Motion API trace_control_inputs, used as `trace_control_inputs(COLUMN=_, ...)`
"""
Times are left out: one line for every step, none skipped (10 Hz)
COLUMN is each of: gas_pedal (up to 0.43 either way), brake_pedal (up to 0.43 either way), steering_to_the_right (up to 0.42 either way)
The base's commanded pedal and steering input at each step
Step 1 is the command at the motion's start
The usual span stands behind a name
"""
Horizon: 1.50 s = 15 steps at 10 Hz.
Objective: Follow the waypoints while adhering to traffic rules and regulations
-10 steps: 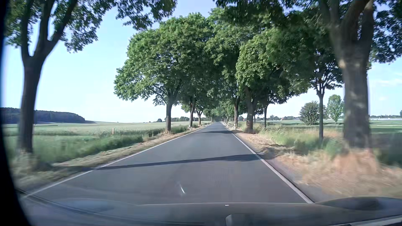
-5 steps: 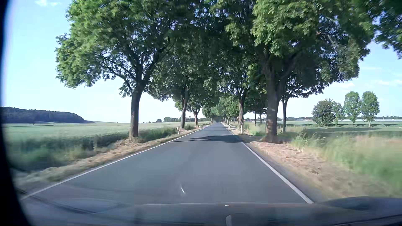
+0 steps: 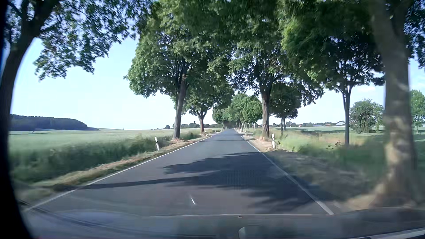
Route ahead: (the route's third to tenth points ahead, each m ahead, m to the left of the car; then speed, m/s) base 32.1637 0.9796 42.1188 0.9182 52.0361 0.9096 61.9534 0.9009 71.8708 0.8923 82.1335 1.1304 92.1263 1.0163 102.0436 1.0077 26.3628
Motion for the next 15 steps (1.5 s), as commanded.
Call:
trace_control_inputs(gas_pedal=0.488, brake_pedal=0.006, steering_to_the_right=0.0)
trace_control_inputs(gas_pedal=0.488, brake_pedal=0.006, steering_to_the_right=0.001)
trace_control_inputs(gas_pedal=0.488, brake_pedal=0.006, steering_to_the_right=0.001)
trace_control_inputs(gas_pedal=0.488, brake_pedal=0.006, steering_to_the_right=0.001)
trace_control_inputs(gas_pedal=0.488, brake_pedal=0.006, steering_to_the_right=0.001)
trace_control_inputs(gas_pedal=0.488, brake_pedal=0.006, steering_to_the_right=0.001)
trace_control_inputs(gas_pedal=0.488, brake_pedal=0.006, steering_to_the_right=0.001)
trace_control_inputs(gas_pedal=0.488, brake_pedal=0.006, steering_to_the_right=0.001)
trace_control_inputs(gas_pedal=0.488, brake_pedal=0.006, steering_to_the_right=0.001)
trace_control_inputs(gas_pedal=0.488, brake_pedal=0.006, steering_to_the_right=0.001)
trace_control_inputs(gas_pedal=0.488, brake_pedal=0.006, steering_to_the_right=0.001)
trace_control_inputs(gas_pedal=0.488, brake_pedal=0.006, steering_to_the_right=0.001)
trace_control_inputs(gas_pedal=0.488, brake_pedal=0.006, steering_to_the_right=0.001)
trace_control_inputs(gas_pedal=0.488, brake_pedal=0.006, steering_to_the_right=0.001)
trace_control_inputs(gas_pedal=0.488, brake_pedal=0.006, steering_to_the_right=0.001)
